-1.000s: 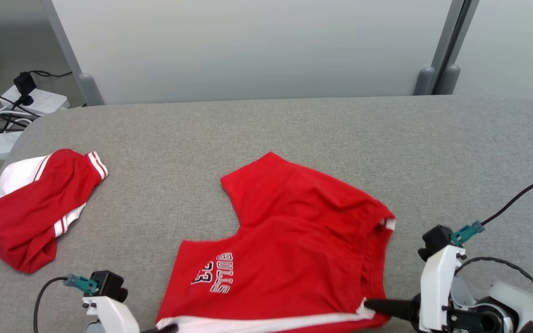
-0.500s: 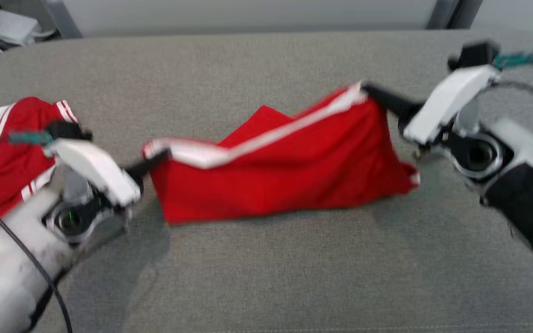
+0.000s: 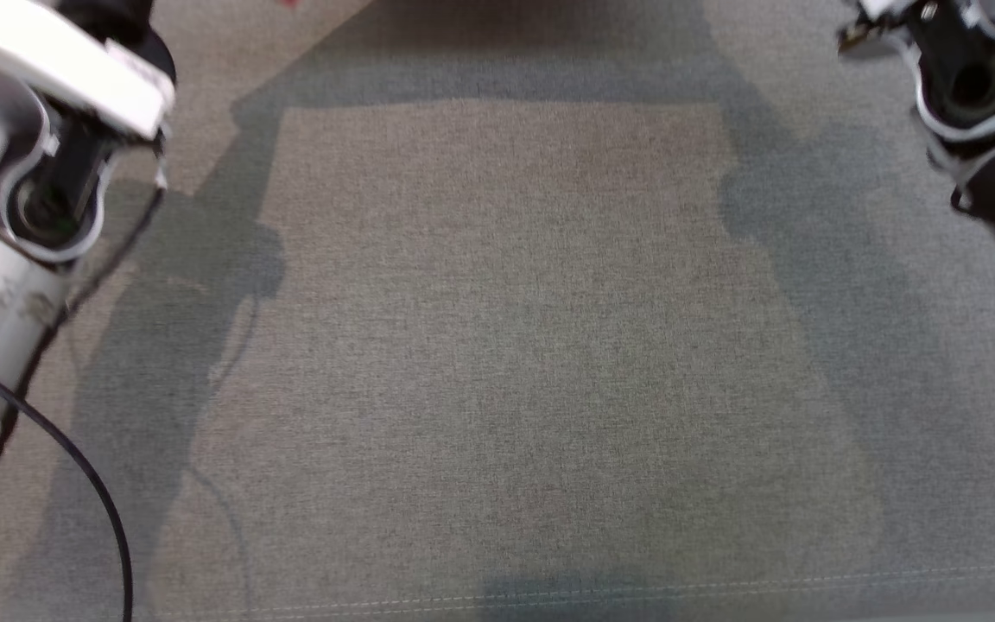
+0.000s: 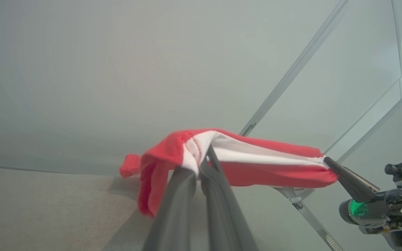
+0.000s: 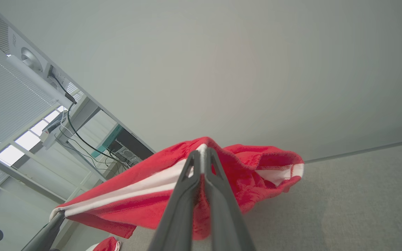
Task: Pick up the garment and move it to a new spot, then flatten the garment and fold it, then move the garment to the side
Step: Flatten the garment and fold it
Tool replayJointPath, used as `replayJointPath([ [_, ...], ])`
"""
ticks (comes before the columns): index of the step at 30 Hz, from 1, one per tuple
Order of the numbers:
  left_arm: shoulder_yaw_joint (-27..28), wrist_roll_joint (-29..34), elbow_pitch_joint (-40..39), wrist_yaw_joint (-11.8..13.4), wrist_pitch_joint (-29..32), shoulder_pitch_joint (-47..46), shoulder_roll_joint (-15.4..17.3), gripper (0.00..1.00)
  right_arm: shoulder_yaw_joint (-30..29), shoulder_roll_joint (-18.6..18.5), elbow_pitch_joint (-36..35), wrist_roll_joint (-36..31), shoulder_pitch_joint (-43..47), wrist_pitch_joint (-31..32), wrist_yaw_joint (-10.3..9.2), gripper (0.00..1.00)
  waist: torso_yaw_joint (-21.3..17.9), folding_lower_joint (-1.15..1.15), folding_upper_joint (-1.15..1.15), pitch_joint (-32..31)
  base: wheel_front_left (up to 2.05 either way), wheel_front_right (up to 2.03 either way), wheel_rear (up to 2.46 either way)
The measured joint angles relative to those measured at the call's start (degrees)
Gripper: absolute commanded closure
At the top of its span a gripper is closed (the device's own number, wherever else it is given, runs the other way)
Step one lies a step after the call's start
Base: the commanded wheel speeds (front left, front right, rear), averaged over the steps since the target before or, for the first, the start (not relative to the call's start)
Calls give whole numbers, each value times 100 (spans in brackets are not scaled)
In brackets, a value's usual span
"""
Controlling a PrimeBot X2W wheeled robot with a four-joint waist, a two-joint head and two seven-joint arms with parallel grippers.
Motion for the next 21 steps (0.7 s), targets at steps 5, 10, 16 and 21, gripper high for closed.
replayJointPath([
  [5, -336, -13, 7, 0, -215, 756, 1, 100, 189, -204, -343, 278, 749, 494, 0, 100, -69, 0, 0, 343, 0, 0, 0],
  [10, -571, -81, -136, 0, -437, 1673, -84, 100, 291, -538, -735, 515, 1695, 762, 0, 100, -80, 0, 0, 412, 0, 0, 0],
  [16, -463, -14, -333, 0, -568, 2382, -210, 100, 232, -923, -1250, 693, 2472, 757, 0, 100, 5, 0, 0, 74, 0, 0, 0],
  [21, 9, 74, -411, -1, -568, 3025, -355, 100, 224, -1028, -1533, 717, 3086, 735, 0, 100, 81, 0, 0, -325, 0, 0, 0],
])
